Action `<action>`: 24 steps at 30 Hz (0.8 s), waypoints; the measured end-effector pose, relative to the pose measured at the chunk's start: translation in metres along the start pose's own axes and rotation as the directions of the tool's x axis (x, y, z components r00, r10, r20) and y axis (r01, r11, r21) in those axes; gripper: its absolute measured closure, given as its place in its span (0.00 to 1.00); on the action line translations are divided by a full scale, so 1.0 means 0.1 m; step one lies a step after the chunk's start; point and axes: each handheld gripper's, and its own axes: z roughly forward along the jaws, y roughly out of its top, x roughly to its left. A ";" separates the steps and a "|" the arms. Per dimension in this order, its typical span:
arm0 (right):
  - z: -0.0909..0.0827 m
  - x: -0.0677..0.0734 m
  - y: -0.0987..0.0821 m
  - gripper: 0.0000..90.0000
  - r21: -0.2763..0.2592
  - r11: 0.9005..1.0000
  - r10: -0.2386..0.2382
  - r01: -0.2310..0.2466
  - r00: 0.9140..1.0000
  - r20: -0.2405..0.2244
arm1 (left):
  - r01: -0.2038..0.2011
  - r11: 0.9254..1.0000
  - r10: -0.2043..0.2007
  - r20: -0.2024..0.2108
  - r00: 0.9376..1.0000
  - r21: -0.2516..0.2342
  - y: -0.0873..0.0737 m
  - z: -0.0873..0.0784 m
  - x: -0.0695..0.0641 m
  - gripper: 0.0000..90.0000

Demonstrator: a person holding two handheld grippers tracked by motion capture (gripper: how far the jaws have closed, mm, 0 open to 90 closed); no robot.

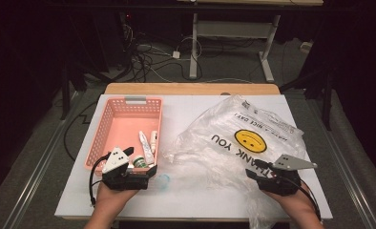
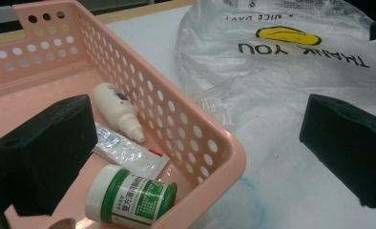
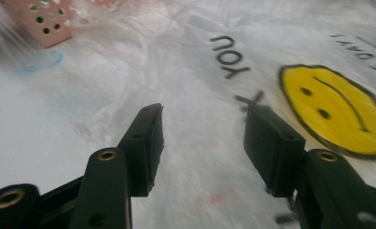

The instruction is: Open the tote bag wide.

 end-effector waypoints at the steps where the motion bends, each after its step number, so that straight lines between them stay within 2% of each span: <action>1: 0.04 0.03 0.03 0.56 0.004 1.000 -0.002 0.002 1.000 -0.014 | -0.002 1.000 0.002 0.001 1.000 -0.001 0.00 0.00 0.00 0.00; 4: 0.22 0.11 0.14 0.60 0.021 0.999 -0.029 0.030 0.998 -0.048 | -0.001 1.000 0.001 0.003 1.000 -0.002 0.00 0.00 0.00 0.00; 8: 0.34 0.12 0.26 0.61 0.023 0.998 -0.054 0.055 0.997 -0.053 | -0.002 1.000 0.002 0.006 1.000 0.002 0.00 0.01 -0.01 0.00; 9: 0.45 0.11 0.32 0.60 0.048 0.997 -0.059 0.062 0.996 -0.068 | -0.003 1.000 0.003 0.006 1.000 0.003 0.00 0.01 -0.02 0.00; 11: 0.54 0.13 0.29 0.58 0.065 0.995 -0.074 0.078 0.995 -0.066 | -0.002 1.000 0.002 0.012 1.000 -0.004 0.00 0.00 -0.04 0.00; 13: 0.61 0.16 0.22 0.55 0.103 0.991 -0.075 0.086 0.992 -0.105 | -0.013 1.000 0.013 0.016 1.000 -0.006 0.02 0.00 -0.07 0.00; 14: 0.61 0.16 0.22 0.55 0.103 0.991 -0.075 0.086 0.992 -0.105 | -0.017 1.000 0.017 0.018 1.000 -0.009 0.02 0.00 -0.09 0.00; 15: 0.62 0.18 0.19 0.53 0.116 0.987 -0.099 0.112 0.989 -0.112 | -0.021 1.000 0.021 0.020 1.000 -0.009 0.02 0.00 -0.10 0.00; 18: 0.62 0.20 0.12 0.45 0.110 0.989 -0.090 0.103 0.988 -0.123 | -0.023 1.000 0.023 0.024 0.999 -0.003 0.02 0.02 -0.12 0.00; 19: 0.62 0.22 0.11 0.43 0.122 0.985 -0.107 0.122 0.987 -0.122 | -0.020 1.000 0.020 0.024 1.000 -0.003 0.02 0.02 -0.12 0.00; 21: 0.64 0.24 0.10 0.35 0.139 0.981 -0.114 0.133 0.984 -0.139 | -0.015 1.000 0.016 0.023 1.000 -0.003 0.01 0.02 -0.11 0.00; 24: 0.67 0.27 0.09 0.32 0.157 0.978 -0.118 0.140 0.983 -0.139 | -0.017 1.000 0.017 0.024 1.000 -0.006 0.02 0.01 -0.11 0.00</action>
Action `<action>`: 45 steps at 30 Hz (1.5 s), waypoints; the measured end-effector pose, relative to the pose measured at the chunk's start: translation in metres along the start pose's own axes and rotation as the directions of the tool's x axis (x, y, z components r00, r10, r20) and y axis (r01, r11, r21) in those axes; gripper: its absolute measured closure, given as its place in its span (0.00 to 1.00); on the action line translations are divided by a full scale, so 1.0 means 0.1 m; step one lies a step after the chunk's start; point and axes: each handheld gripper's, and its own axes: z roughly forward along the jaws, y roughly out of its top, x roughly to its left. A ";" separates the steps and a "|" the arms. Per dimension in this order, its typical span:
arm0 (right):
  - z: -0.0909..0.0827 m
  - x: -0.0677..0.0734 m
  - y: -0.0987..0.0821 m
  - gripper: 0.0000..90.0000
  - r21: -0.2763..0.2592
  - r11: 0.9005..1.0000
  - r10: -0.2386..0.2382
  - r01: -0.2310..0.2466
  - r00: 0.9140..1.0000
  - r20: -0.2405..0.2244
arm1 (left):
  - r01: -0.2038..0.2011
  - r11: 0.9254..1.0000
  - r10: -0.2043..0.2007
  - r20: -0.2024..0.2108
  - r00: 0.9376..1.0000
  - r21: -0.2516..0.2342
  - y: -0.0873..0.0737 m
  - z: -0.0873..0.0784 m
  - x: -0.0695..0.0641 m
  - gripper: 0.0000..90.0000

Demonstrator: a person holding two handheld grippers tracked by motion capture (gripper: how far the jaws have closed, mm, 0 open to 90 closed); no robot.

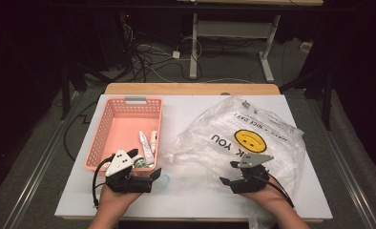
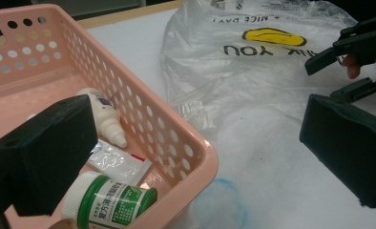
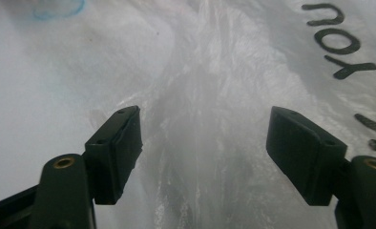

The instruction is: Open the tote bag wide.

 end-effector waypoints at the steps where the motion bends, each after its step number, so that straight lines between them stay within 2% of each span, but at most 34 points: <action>1: 0.05 0.01 -0.01 0.29 0.027 0.999 -0.023 0.023 1.000 -0.005 | 0.000 1.000 0.000 0.000 1.000 -0.001 0.00 0.00 0.00 0.00; 4: 0.10 0.04 -0.01 0.28 0.046 0.999 -0.021 0.021 1.000 0.001 | 0.003 1.000 -0.003 0.001 1.000 0.001 0.00 0.00 0.01 0.00; 6: 0.16 0.05 -0.02 0.28 0.087 0.995 -0.052 0.051 0.998 0.017 | 0.011 1.000 -0.011 -0.001 1.000 -0.001 -0.01 -0.01 0.01 0.00; 7: 0.16 0.05 -0.02 0.28 0.087 0.995 -0.052 0.051 0.998 0.017 | 0.015 1.000 -0.015 0.000 1.000 -0.004 -0.01 -0.01 0.01 0.00; 9: 0.17 0.03 -0.03 0.32 0.073 0.997 -0.029 0.028 1.000 0.012 | 0.011 1.000 -0.011 -0.001 1.000 -0.003 -0.01 -0.01 0.01 0.00; 13: 0.15 0.00 -0.04 0.44 0.056 0.998 -0.016 0.015 1.000 0.025 | 0.005 1.000 -0.005 -0.001 1.000 0.000 0.00 -0.01 0.01 0.00; 18: 0.13 -0.03 -0.05 0.53 0.048 0.999 -0.002 0.001 1.000 0.026 | 0.005 1.000 -0.005 0.001 1.000 0.005 -0.01 0.01 0.01 0.00; 32: 0.11 -0.07 -0.07 0.63 0.036 0.999 0.020 -0.021 0.999 0.027 | 0.011 1.000 -0.011 -0.007 1.000 -0.001 0.00 -0.01 0.00 0.00; 40: 0.11 -0.11 -0.07 0.73 0.032 0.999 0.028 -0.029 0.999 0.030 | 0.011 1.000 -0.011 -0.006 1.000 0.003 -0.01 -0.01 0.02 0.00; 45: 0.10 -0.12 -0.08 0.74 0.026 0.999 0.043 -0.043 0.999 0.025 | 0.012 1.000 -0.012 -0.009 1.000 0.001 -0.01 -0.01 0.02 0.00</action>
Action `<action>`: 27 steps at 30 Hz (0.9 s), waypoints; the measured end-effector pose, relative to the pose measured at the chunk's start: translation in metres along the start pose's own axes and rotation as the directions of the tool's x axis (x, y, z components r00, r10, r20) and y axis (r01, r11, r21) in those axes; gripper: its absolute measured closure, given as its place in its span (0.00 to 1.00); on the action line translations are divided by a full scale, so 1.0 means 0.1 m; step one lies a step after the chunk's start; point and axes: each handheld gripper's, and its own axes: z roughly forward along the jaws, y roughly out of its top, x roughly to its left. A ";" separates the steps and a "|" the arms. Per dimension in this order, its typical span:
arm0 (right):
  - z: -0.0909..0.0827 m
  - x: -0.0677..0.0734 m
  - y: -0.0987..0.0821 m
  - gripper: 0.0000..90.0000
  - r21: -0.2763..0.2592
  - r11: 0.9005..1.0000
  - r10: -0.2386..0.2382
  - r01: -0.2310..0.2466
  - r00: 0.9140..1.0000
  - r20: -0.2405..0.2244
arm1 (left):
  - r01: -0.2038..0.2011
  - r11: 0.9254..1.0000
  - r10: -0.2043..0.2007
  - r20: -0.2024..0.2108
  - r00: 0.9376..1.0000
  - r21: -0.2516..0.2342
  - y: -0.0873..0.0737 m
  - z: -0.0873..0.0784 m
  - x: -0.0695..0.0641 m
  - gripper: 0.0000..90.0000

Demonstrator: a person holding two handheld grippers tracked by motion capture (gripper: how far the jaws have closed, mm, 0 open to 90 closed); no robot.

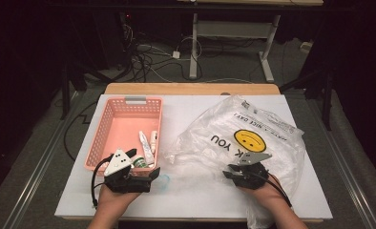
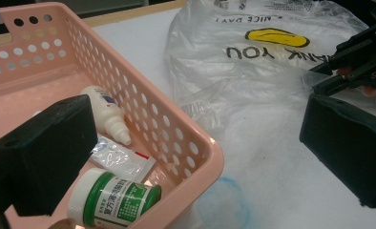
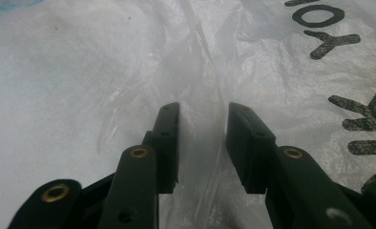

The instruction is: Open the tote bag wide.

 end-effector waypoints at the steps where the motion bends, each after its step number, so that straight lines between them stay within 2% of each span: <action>1: 0.00 -0.01 0.00 0.74 -0.002 1.000 0.005 -0.005 1.000 -0.003 | -0.001 1.000 0.001 -0.001 1.000 0.001 0.00 0.00 0.00 0.00; 10: -0.03 -0.02 -0.01 0.77 -0.009 1.000 0.008 -0.008 1.000 -0.004 | 0.005 1.000 -0.005 0.001 1.000 -0.011 0.01 -0.02 0.00 0.00; 16: -0.08 -0.02 -0.01 0.79 -0.021 1.000 0.013 -0.013 1.000 -0.008 | 0.008 1.000 -0.008 0.021 1.000 -0.012 -0.01 0.00 0.02 0.00; 19: -0.11 -0.03 0.01 0.81 -0.033 0.999 0.007 -0.007 1.000 0.012 | 0.001 1.000 -0.001 0.019 1.000 -0.009 -0.02 -0.03 0.05 0.00; 21: -0.12 -0.03 0.02 0.81 -0.039 0.999 0.012 -0.011 1.000 0.015 | 0.015 1.000 -0.014 0.016 1.000 -0.018 -0.02 -0.05 0.07 0.00; 25: -0.14 -0.06 0.01 0.87 -0.055 0.998 0.018 -0.017 1.000 0.023 | 0.008 1.000 -0.008 0.015 1.000 -0.014 -0.02 -0.05 0.05 0.00; 27: -0.12 -0.07 -0.01 0.94 -0.061 0.998 0.011 -0.010 1.000 0.012 | 0.001 1.000 -0.001 0.016 1.000 -0.009 -0.01 -0.04 0.03 0.00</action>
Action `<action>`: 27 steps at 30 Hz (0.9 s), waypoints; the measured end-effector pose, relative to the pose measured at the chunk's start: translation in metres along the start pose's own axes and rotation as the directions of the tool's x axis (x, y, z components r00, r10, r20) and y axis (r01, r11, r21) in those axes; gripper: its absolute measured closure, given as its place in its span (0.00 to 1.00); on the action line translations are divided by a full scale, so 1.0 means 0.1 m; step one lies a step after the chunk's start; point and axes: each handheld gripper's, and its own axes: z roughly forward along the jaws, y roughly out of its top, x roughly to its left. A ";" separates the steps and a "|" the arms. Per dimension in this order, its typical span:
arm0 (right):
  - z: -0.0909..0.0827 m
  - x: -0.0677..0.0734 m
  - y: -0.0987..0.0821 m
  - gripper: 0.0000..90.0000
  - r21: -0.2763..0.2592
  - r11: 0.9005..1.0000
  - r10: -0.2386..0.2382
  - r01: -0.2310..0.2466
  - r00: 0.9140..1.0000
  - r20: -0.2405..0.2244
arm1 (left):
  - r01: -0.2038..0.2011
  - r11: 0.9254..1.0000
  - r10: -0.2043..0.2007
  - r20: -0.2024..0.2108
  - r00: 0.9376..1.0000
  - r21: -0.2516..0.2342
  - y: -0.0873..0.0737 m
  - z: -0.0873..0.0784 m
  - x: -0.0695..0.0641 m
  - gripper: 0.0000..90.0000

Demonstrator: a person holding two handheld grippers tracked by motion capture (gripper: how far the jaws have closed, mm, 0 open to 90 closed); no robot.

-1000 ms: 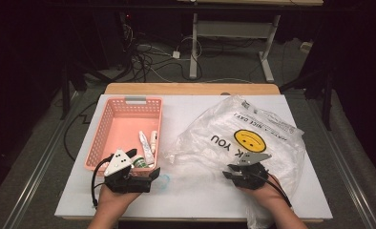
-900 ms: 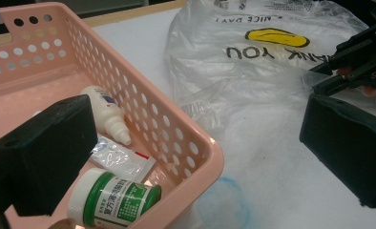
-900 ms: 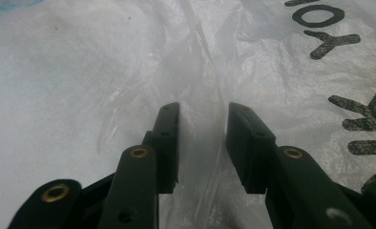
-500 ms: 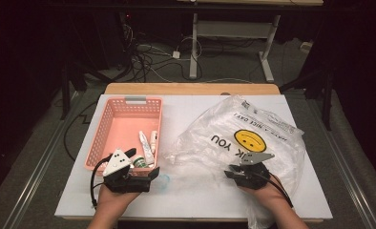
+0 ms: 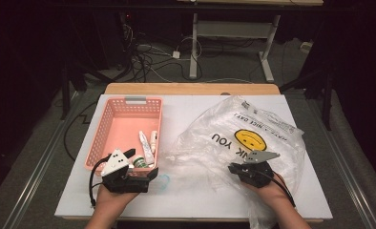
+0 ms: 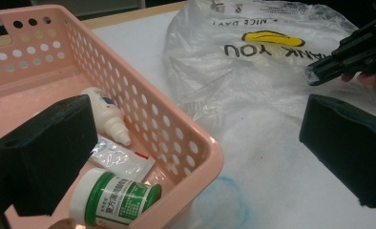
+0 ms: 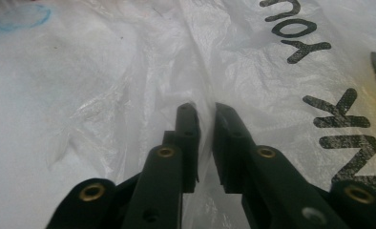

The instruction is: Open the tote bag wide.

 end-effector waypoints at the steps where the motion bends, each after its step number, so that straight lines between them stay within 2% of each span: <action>1: 0.01 0.00 -0.01 0.97 0.003 1.000 0.000 0.000 1.000 -0.003 | -0.001 1.000 0.001 0.000 1.000 -0.002 0.01 0.00 -0.01 0.00; 4: 0.01 0.00 -0.01 1.00 0.000 1.000 -0.008 0.008 1.000 0.001 | -0.002 1.000 0.002 0.001 1.000 -0.007 0.01 0.02 -0.05 0.00; 11: -0.03 -0.02 0.03 1.00 -0.076 0.997 0.028 -0.028 1.000 0.000 | -0.005 1.000 0.005 0.017 1.000 0.006 -0.01 0.06 -0.04 0.00; 13: -0.05 -0.01 0.06 1.00 -0.104 0.994 0.033 -0.032 0.999 0.013 | -0.002 1.000 0.002 0.020 1.000 0.007 -0.01 0.06 -0.03 0.00; 17: -0.06 -0.01 0.07 1.00 -0.128 0.991 0.031 -0.027 0.999 0.026 | 0.006 1.000 -0.006 0.006 1.000 0.004 -0.02 0.05 -0.02 0.00; 20: -0.07 0.00 0.09 1.00 -0.141 0.990 0.028 -0.023 0.999 0.033 | -0.004 1.000 0.004 0.001 1.000 0.007 -0.02 0.03 -0.03 0.00; 24: -0.09 0.02 0.12 1.00 -0.179 0.983 0.037 -0.029 0.998 0.041 | -0.003 1.000 0.003 -0.008 1.000 0.000 -0.03 -0.01 -0.06 0.00; 25: -0.10 0.02 0.13 1.00 -0.193 0.981 0.042 -0.032 0.998 0.048 | -0.006 1.000 0.006 -0.010 1.000 0.001 -0.03 -0.01 -0.06 0.00; 26: -0.13 0.02 0.17 1.00 -0.228 0.973 0.052 -0.040 0.998 0.045 | -0.002 1.000 0.002 -0.014 1.000 -0.005 -0.03 -0.02 -0.06 0.00; 27: -0.13 0.02 0.17 1.00 -0.228 0.973 0.052 -0.040 0.998 0.045 | -0.001 1.000 0.001 -0.015 1.000 -0.006 -0.02 -0.02 -0.06 0.00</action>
